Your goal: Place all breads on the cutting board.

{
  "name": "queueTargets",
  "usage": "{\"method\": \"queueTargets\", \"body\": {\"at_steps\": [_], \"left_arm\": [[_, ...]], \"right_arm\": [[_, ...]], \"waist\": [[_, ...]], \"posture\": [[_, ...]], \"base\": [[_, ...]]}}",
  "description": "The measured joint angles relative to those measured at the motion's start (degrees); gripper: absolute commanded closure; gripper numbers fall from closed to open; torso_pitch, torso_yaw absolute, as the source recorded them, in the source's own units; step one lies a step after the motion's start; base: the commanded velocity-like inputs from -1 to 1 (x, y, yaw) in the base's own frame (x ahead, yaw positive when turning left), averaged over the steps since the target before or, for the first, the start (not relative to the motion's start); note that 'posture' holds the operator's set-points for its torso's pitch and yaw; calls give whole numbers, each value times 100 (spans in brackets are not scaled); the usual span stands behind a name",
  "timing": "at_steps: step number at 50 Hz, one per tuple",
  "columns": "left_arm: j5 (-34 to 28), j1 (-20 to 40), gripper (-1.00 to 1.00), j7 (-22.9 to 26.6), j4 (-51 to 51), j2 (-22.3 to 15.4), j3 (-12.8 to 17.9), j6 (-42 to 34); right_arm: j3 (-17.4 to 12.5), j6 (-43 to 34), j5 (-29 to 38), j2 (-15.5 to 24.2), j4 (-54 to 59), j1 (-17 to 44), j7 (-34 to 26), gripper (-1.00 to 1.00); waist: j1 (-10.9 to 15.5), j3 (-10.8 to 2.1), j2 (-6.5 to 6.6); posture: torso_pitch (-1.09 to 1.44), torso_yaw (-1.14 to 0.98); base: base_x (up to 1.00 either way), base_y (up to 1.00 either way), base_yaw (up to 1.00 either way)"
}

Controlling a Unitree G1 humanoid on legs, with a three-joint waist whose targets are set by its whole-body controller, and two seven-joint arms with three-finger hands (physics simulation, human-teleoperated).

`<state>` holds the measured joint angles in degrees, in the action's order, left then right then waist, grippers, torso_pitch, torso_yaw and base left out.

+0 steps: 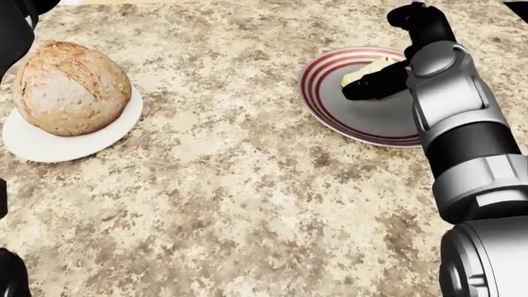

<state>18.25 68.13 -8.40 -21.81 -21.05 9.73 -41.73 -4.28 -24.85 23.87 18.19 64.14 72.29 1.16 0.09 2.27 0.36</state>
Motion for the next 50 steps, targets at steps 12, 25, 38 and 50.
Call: {"method": "queueTargets", "body": {"at_steps": [12, 25, 38, 50], "left_arm": [[1, -35, -100, -8, 60, 32, -15, -33], [30, -53, -100, -28, 144, 33, -1, -87], [51, -54, -100, -24, 118, 22, 7, -95], [61, 6, -100, -12, 21, -14, 14, -37]], "right_arm": [[-15, 94, -63, -16, 126, -59, 109, -54], [-33, 215, -102, -60, 334, 38, 248, -54], [-41, 239, -223, -110, 588, 312, 383, -53], [-59, 259, -206, -100, 820, 332, 509, -52]], "waist": [[4, 2, 0], [3, -4, -1], [1, -4, 3], [5, -1, 4]], "posture": [[0, 0], [0, 0], [0, 0], [0, 0]], "base": [[0, 0, 0], [0, 0, 0], [0, 0, 0], [0, 0, 0]]}}
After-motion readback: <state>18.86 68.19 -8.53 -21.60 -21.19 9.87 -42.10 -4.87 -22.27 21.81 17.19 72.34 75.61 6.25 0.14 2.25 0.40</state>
